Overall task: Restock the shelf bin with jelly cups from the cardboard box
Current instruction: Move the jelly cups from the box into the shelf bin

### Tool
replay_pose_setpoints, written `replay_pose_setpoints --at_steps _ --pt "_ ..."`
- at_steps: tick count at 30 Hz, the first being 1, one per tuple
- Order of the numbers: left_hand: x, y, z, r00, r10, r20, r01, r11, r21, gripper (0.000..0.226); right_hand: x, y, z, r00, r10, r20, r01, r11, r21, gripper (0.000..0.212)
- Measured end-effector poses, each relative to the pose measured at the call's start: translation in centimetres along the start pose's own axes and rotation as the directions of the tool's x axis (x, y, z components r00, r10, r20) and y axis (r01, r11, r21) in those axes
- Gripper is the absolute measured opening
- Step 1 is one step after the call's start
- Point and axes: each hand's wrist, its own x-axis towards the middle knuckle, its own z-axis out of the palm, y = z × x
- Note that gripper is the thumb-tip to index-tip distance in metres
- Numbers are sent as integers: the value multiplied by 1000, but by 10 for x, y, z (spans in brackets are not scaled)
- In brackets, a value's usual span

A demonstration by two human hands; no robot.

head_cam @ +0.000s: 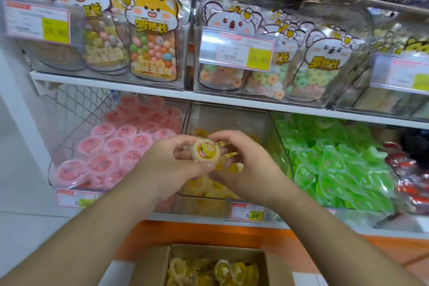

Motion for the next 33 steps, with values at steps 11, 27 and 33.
replay_pose_setpoints --at_steps 11,27,33 --pt "15 -10 11 998 34 48 -45 966 255 73 4 6 -9 990 140 -17 -138 987 86 48" --pt "11 -40 -5 965 243 98 -199 439 876 76 35 85 34 895 443 -51 -436 846 -306 35" --pt "12 -43 -7 961 254 106 -211 433 876 76 30 78 25 909 417 5 -382 837 -391 36"
